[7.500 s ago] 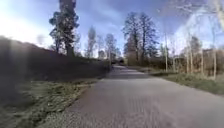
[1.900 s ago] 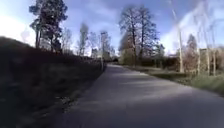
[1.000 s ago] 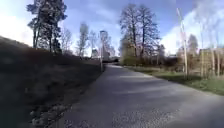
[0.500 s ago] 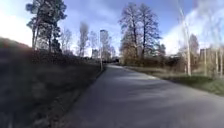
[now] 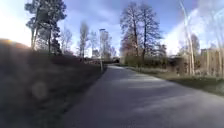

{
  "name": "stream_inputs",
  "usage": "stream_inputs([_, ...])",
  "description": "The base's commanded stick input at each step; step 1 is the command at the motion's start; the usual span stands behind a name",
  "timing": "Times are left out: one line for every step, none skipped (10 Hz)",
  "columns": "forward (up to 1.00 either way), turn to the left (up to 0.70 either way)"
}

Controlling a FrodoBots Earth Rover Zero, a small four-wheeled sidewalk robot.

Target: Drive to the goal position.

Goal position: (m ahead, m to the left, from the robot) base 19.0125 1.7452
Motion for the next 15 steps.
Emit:
stream_inputs([1.00,0.00])
stream_inputs([1.00,0.00])
stream_inputs([1.00,0.00])
stream_inputs([1.00,0.00])
stream_inputs([1.00,0.00])
stream_inputs([1.00,0.00])
stream_inputs([1.00,0.00])
stream_inputs([1.00,0.00])
stream_inputs([1.00,0.00])
stream_inputs([1.00,0.00])
stream_inputs([1.00,0.00])
stream_inputs([1.00,0.00])
stream_inputs([1.00,0.00])
stream_inputs([1.00,0.00])
stream_inputs([1.00,0.00])
